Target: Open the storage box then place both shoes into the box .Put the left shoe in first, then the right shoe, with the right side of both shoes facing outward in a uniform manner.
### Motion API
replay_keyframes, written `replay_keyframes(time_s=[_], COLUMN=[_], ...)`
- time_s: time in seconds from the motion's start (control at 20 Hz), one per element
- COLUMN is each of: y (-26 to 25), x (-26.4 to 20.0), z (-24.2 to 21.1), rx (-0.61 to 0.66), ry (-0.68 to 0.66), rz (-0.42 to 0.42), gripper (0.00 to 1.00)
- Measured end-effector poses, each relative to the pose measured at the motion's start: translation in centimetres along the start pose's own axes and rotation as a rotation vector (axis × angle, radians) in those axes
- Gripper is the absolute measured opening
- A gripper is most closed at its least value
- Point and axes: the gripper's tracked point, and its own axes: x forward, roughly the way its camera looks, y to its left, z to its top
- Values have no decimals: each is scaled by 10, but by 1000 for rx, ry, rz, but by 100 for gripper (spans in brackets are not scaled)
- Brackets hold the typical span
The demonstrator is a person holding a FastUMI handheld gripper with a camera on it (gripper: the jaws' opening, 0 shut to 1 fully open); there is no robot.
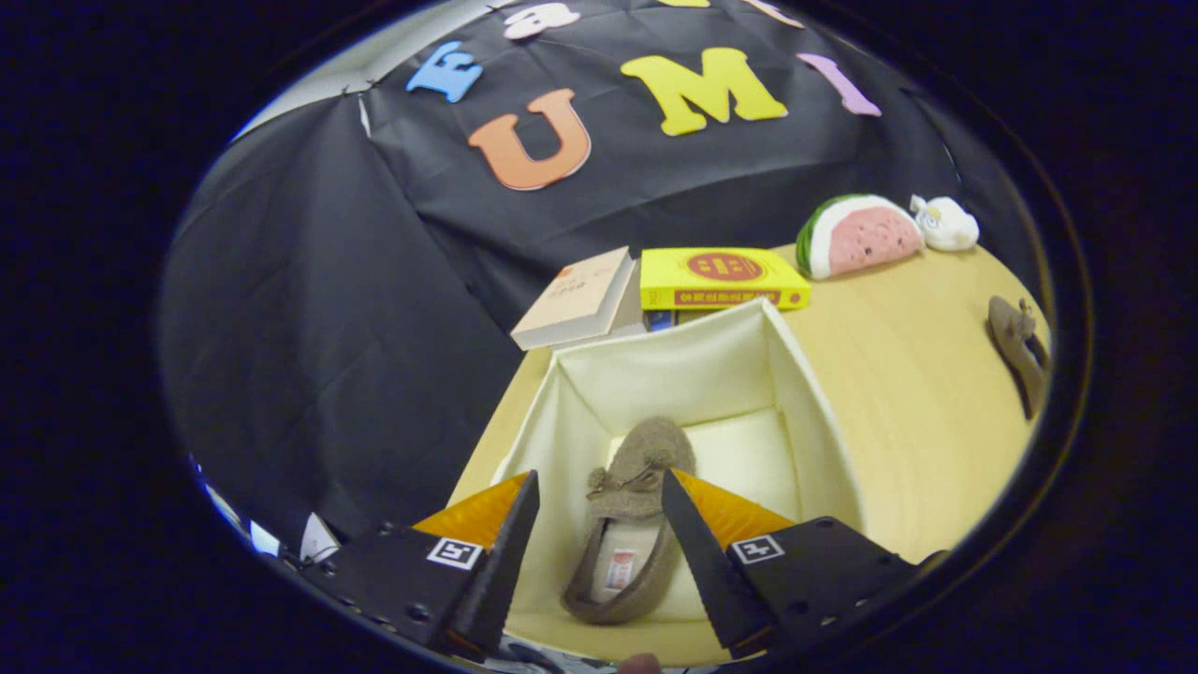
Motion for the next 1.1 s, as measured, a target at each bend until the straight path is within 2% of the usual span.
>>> replay_keyframes(time_s=[0.3,0.45,0.6,0.95,1.1], y=[-49,-94,-147,-282,-369], x=[-66,-97,-129,-187,-195], z=[61,81,97,115,113], rx=[-190,-218,-273,-275,-278], ry=[-218,-265,-290,-292,-225], rz=[-33,-56,-95,-170,-274], gripper=[94,95,95,95,95])
